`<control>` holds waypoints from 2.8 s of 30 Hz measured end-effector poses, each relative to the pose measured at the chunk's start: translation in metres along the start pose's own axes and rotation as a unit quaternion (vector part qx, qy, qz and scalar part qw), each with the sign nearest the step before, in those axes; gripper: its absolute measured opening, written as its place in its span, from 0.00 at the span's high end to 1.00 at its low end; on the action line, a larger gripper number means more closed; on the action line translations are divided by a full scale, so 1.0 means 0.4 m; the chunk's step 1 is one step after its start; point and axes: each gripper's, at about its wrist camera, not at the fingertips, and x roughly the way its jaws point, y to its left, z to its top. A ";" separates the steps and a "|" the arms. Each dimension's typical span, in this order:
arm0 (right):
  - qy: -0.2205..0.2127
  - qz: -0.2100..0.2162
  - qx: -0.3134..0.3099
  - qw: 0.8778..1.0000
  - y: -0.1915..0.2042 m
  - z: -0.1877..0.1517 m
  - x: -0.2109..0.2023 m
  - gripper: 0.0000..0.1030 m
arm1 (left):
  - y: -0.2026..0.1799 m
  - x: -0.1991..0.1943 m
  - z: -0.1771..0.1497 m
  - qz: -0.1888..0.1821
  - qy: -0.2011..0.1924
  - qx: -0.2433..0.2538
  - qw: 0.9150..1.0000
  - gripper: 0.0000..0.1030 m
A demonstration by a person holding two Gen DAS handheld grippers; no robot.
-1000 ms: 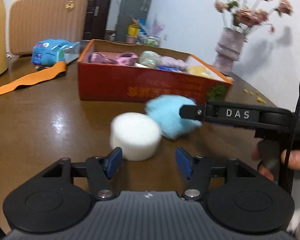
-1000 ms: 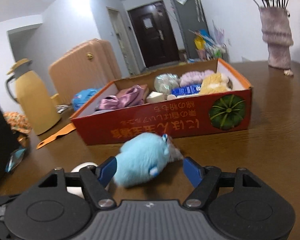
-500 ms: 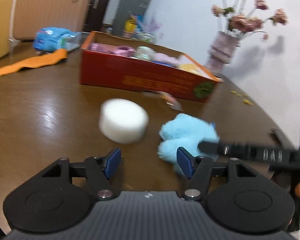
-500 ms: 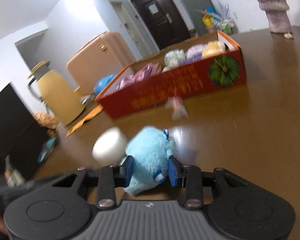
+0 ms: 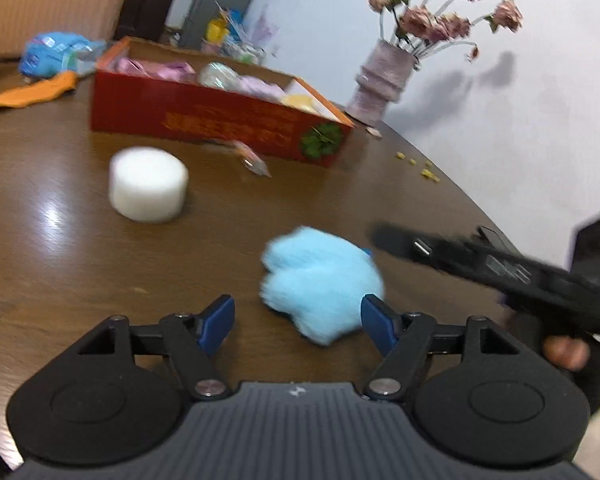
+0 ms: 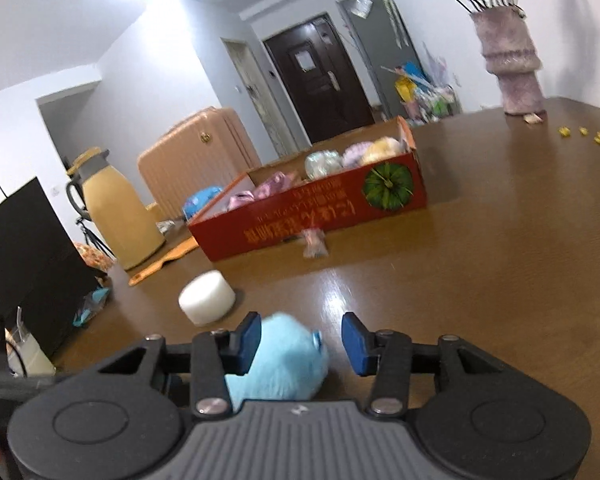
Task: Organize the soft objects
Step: 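Grasp the light-blue fuzzy plush with the right gripper, then carry the plush into the box and open the right gripper, then move the right gripper to the clear packet while the left approaches the white sponge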
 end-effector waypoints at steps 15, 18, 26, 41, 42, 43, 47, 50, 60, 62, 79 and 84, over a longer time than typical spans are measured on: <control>0.028 0.009 0.015 0.999 0.022 -0.035 -0.003 0.73 | 0.034 0.000 0.021 0.006 -0.019 -0.037 0.999 0.47; 0.037 0.005 0.018 0.999 0.022 -0.036 0.021 0.73 | 0.031 0.024 0.032 -0.011 -0.013 -0.042 0.999 0.47; 0.044 0.021 0.040 0.998 0.005 -0.037 0.046 0.72 | 0.080 0.070 0.032 -0.051 0.013 -0.095 0.994 0.56; 0.003 0.052 0.007 0.999 0.036 0.200 0.140 0.70 | 0.110 0.081 0.316 -0.077 -0.033 -0.059 0.995 0.60; -0.003 0.050 -0.004 0.999 0.042 0.243 0.166 0.70 | 0.118 0.093 0.363 -0.078 -0.035 -0.054 0.995 0.60; -0.010 0.047 -0.016 0.999 0.047 0.286 0.198 0.70 | 0.132 0.114 0.418 -0.077 -0.034 -0.053 0.995 0.60; 0.015 0.023 -0.026 0.999 0.040 0.446 0.397 0.70 | 0.212 0.244 0.584 -0.050 0.000 -0.072 0.996 0.61; 0.062 -0.005 -0.030 0.998 0.022 0.503 0.566 0.71 | 0.285 0.362 0.644 -0.023 0.041 -0.097 0.994 0.61; 0.122 -0.082 -0.079 0.986 0.007 0.468 0.761 0.86 | 0.352 0.502 0.654 0.023 0.065 -0.078 0.995 0.73; 0.119 -0.081 -0.078 0.987 0.012 0.470 0.753 0.85 | 0.351 0.496 0.652 0.025 0.059 -0.078 0.995 0.69; 0.003 -0.101 -0.190 0.977 0.140 0.561 0.254 0.33 | 0.149 0.004 0.589 0.135 -0.085 0.063 0.985 0.21; -0.037 -0.109 -0.192 0.975 0.150 0.538 0.129 0.25 | 0.089 -0.084 0.544 0.166 -0.124 0.098 0.973 0.09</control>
